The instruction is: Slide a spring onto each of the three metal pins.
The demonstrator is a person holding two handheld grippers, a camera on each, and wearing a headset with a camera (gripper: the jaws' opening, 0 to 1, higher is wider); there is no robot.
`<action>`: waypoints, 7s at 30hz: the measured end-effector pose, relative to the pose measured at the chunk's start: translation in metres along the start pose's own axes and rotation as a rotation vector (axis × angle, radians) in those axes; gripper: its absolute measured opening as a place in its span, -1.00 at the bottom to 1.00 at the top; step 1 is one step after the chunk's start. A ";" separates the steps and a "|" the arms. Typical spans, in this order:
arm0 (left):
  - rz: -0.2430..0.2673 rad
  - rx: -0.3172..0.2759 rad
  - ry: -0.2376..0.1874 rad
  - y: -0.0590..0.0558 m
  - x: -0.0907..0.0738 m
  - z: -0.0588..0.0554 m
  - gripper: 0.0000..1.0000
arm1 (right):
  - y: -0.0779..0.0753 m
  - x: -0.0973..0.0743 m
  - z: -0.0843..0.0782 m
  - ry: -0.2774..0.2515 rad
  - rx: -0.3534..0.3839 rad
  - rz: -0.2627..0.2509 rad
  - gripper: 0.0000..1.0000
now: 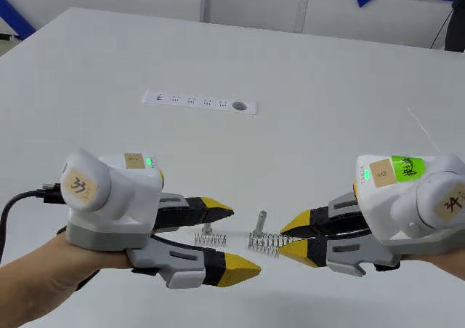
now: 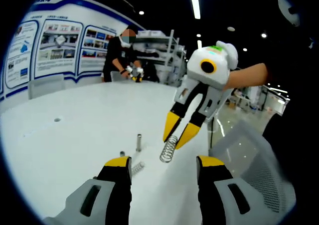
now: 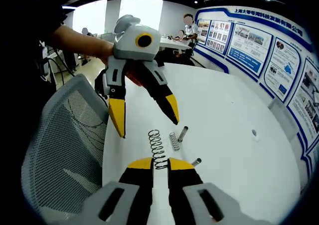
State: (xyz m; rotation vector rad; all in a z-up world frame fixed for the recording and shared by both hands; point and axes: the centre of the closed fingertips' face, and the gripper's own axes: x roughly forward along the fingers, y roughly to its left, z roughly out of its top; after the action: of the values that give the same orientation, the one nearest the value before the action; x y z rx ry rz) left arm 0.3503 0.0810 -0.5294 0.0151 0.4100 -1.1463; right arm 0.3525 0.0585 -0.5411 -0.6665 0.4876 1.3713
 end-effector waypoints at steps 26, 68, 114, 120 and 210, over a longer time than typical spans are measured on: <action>-0.046 0.029 0.008 -0.012 0.006 0.001 -0.71 | 0.009 0.001 0.013 -0.023 -0.014 0.020 -0.78; -0.126 0.173 -0.010 -0.017 0.006 0.019 -0.81 | 0.005 -0.015 0.031 -0.113 0.015 0.152 -0.77; 0.061 0.066 -0.045 0.015 -0.012 0.021 -0.24 | -0.062 -0.042 0.050 -0.258 0.231 -0.084 -0.77; 0.144 0.058 -0.093 0.033 -0.029 0.023 -0.08 | -0.096 -0.054 0.016 -0.199 0.290 -0.200 -0.77; 0.182 -0.085 -0.139 0.042 -0.055 0.018 0.58 | -0.108 0.012 -0.088 0.016 0.420 -0.277 -0.59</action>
State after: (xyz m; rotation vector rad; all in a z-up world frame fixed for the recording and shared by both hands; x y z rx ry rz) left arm 0.3744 0.1436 -0.5031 -0.0991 0.3266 -0.9433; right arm 0.4664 -0.0002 -0.5973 -0.3821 0.6472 0.9630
